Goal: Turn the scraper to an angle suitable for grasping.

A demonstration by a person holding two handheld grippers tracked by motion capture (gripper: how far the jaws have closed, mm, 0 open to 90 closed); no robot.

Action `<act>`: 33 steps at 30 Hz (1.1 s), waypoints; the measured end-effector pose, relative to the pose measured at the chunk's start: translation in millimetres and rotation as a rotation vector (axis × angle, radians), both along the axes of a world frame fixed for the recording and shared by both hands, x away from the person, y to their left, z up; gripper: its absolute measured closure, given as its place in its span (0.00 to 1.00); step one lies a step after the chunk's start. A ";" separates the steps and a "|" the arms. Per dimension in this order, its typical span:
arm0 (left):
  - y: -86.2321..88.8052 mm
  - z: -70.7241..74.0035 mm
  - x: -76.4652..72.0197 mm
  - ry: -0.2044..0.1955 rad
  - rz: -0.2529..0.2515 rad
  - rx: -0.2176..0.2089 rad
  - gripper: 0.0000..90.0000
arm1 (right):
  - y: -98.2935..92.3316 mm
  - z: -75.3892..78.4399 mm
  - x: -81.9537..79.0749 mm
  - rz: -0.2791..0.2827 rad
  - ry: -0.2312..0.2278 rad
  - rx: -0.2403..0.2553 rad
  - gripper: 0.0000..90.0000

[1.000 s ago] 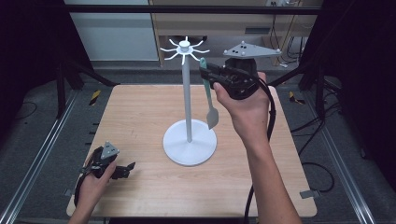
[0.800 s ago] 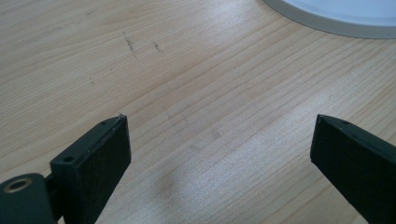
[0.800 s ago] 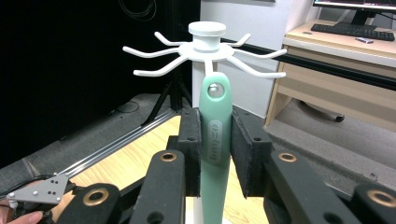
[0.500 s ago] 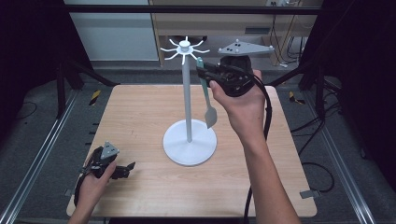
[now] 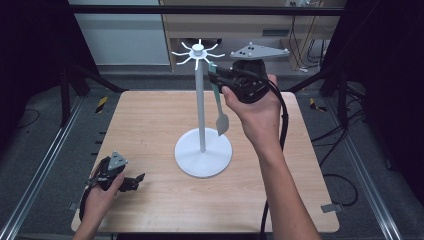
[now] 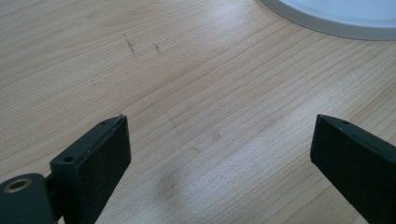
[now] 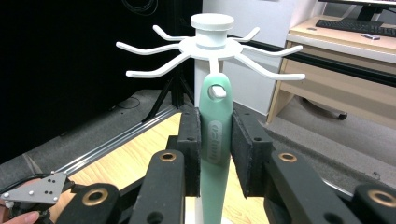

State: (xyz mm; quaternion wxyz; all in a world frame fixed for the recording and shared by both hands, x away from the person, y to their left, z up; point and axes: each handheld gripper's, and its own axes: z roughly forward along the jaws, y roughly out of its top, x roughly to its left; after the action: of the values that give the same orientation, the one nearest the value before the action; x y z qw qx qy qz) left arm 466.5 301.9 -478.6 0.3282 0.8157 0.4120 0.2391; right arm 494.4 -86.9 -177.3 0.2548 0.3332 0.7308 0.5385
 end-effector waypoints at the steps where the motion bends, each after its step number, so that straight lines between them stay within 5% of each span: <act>1: 0.0 0.0 0.0 0.000 0.000 0.000 0.05 | -0.2 -0.1 -0.3 -0.001 0.000 0.001 0.83; 33: 0.6 1.6 4.9 0.009 -0.010 -0.024 0.05 | -6.3 0.8 -2.9 -0.015 0.004 0.013 0.76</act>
State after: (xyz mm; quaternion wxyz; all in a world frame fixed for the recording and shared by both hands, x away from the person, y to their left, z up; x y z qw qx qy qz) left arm 471.3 302.5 -476.9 0.3373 0.8148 0.4122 0.2289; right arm 491.5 -93.2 -176.5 0.2552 0.3413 0.7253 0.5407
